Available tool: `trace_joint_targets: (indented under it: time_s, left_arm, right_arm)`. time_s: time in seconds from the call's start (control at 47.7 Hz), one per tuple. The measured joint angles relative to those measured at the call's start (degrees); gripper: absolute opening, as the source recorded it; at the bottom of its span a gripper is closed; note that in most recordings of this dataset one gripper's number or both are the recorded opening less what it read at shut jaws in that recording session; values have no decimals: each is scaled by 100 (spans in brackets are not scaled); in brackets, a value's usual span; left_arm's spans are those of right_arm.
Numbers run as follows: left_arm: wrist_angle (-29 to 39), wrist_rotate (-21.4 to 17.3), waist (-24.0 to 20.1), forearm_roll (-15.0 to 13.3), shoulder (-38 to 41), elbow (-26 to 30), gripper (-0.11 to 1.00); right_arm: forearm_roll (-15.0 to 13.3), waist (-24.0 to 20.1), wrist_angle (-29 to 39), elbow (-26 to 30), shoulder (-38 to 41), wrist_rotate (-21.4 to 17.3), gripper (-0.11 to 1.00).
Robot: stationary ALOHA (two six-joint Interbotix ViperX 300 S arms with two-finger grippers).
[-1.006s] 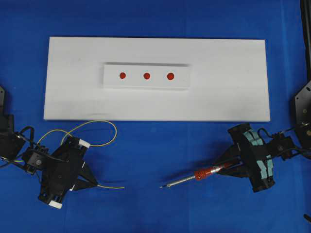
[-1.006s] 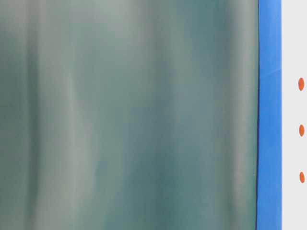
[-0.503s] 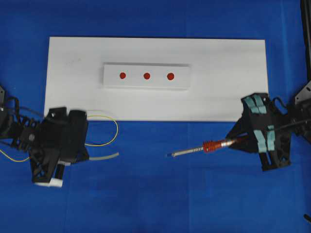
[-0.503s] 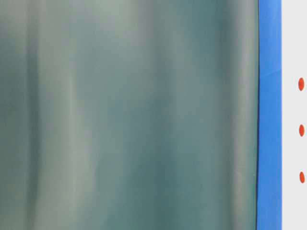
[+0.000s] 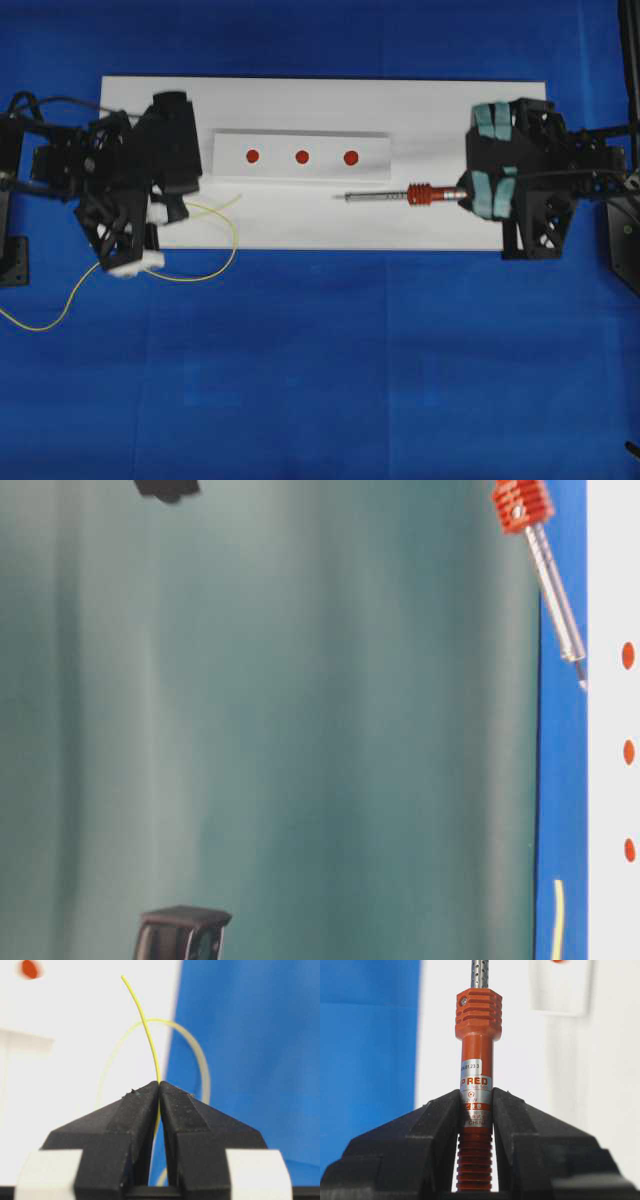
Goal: Touch the tip of the soldering iron to the tip of the solder at the mark.
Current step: 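Lift both held tools and carry them over the red-dot strip, then move the iron tip leftward toward the solder tip with right gripper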
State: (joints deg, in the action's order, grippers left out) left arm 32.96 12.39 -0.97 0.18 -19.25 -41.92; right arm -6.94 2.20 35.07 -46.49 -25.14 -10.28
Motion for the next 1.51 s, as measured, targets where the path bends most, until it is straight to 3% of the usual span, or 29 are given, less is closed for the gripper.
trace_joint_targets:
  time_s: [0.293,0.461,0.901,1.509]
  left_arm:
    - [299,-615,-694,0,202,246,1]
    - [431,-703,-914,0,290,316,1]
    - [475,-703,-932,0,369,343,1]
    - [809,-721,-782,0,1503,905,1]
  right_arm:
    - [-255,369,35,369,536,18,7]
    - [-343,422,70,563,765,18,7]
    - [-360,431,79,633,844,18,7]
    - [-352,431,88,633,844,18,7]
